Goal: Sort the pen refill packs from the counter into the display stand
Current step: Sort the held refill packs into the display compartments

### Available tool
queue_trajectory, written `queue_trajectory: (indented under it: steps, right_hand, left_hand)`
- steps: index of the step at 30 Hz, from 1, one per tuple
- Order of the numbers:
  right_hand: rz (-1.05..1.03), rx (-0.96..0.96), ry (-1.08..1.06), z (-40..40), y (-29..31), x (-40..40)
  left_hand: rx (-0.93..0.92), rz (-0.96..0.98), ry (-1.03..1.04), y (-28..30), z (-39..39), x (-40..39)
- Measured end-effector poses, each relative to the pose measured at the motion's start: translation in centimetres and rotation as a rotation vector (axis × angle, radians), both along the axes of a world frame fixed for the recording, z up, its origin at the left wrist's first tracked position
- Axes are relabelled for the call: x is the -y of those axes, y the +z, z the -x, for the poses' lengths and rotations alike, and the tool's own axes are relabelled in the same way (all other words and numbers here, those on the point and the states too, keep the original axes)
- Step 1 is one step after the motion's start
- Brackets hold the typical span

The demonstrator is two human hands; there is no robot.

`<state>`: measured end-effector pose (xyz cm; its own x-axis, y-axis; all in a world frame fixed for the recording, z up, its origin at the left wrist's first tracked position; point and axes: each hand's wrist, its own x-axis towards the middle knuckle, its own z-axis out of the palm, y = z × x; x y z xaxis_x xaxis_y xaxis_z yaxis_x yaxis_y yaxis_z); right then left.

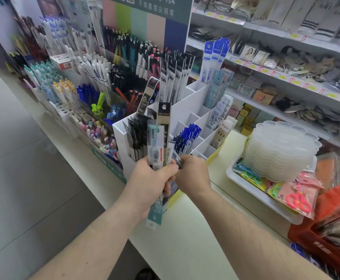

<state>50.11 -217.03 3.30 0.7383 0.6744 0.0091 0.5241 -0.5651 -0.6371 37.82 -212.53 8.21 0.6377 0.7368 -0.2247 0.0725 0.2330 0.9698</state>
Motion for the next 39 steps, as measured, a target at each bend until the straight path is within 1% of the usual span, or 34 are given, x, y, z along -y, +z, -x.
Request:
queue_trajectory:
  steps: [3,6,8,11,13,15,18,20,23,26,30,32,34,39]
  right_hand:
    - [0.042,-0.038,0.034,-0.1,0.0,-0.2]
    - [-0.011,-0.174,0.001,-0.7,0.2,0.4]
    - [-0.139,-0.296,-0.063,-1.0,1.2,1.3]
    - [-0.443,-0.564,-0.179,-1.6,4.0,3.6]
    - [-0.572,-0.703,-0.165,-1.7,6.0,5.4]
    - [-0.587,-0.728,-0.099,-1.6,7.4,6.7]
    - [-0.560,-0.652,-0.036,-1.6,8.6,7.8]
    - [-0.594,-0.625,-0.065,-2.0,9.0,8.3]
    - [-0.680,-0.640,-0.205,-3.1,8.9,8.9]
    - [-0.808,-0.771,-0.348,-4.5,8.2,9.4]
    - [-0.976,-0.919,-0.457,-5.6,8.4,9.8]
    - [-1.020,-1.031,-0.434,-5.9,8.5,9.8]
    - [-1.042,-1.120,-0.364,-5.8,8.7,9.4]
    - [-1.078,-1.259,-0.263,-4.4,9.2,8.1]
  left_hand:
    - [0.014,-0.008,-0.025,0.3,-0.6,0.5]
    - [0.031,0.007,-0.044,0.8,-1.1,0.7]
    - [0.044,0.034,-0.068,0.9,-1.4,0.8]
    - [0.036,0.064,-0.156,0.9,-2.0,1.0]
    - [0.003,0.093,-0.243,0.9,-2.6,1.2]
    - [-0.045,0.122,-0.336,0.9,-3.1,1.6]
    - [-0.092,0.183,-0.496,1.2,-3.7,2.2]
    - [-0.082,0.211,-0.559,1.5,-4.0,2.4]
    - [-0.060,0.213,-0.548,1.8,-4.4,2.4]
    - [-0.047,0.197,-0.535,1.8,-4.6,2.2]
    - [-0.046,0.182,-0.521,2.0,-4.3,2.1]
    - [-0.051,0.186,-0.510,1.9,-4.1,1.9]
    - [-0.050,0.203,-0.504,1.9,-3.7,1.9]
    - [-0.013,0.268,-0.517,2.4,-3.1,2.4]
